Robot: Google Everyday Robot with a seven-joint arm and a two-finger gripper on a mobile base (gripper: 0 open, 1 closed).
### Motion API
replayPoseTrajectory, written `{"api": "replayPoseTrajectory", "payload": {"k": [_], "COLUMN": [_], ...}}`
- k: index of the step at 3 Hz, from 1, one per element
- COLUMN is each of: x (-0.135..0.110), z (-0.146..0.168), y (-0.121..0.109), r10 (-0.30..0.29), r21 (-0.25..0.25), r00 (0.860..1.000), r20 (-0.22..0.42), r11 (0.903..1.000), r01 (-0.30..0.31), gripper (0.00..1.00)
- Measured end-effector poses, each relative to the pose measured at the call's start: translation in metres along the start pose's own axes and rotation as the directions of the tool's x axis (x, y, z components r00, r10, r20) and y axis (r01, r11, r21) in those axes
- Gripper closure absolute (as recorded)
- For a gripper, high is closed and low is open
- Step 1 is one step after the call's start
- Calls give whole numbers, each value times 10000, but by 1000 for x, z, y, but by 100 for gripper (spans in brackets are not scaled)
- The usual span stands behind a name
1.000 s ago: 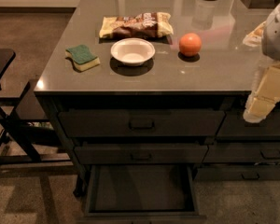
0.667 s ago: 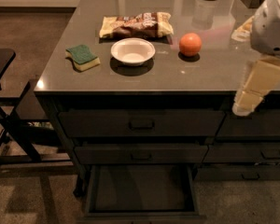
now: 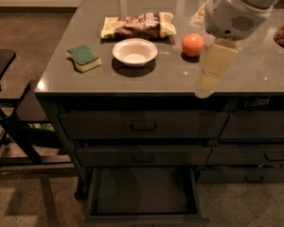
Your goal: Place sponge into bottom drawer
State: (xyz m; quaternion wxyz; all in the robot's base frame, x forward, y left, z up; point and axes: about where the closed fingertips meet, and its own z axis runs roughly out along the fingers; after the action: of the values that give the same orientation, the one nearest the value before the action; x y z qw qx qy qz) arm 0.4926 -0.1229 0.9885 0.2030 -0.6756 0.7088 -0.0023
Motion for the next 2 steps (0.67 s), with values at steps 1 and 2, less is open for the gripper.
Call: {"api": "replayPoseTrajectory", "payload": {"k": [1, 2], "x": [-35, -38], "z": [20, 21], "y": [-14, -15], "r10": [-577, -622], "r21": [-257, -260], "r00": [9979, 9976], "r20": [280, 305], "r11": [9980, 9977], "r01": [584, 630], "gripper": [0, 0]}}
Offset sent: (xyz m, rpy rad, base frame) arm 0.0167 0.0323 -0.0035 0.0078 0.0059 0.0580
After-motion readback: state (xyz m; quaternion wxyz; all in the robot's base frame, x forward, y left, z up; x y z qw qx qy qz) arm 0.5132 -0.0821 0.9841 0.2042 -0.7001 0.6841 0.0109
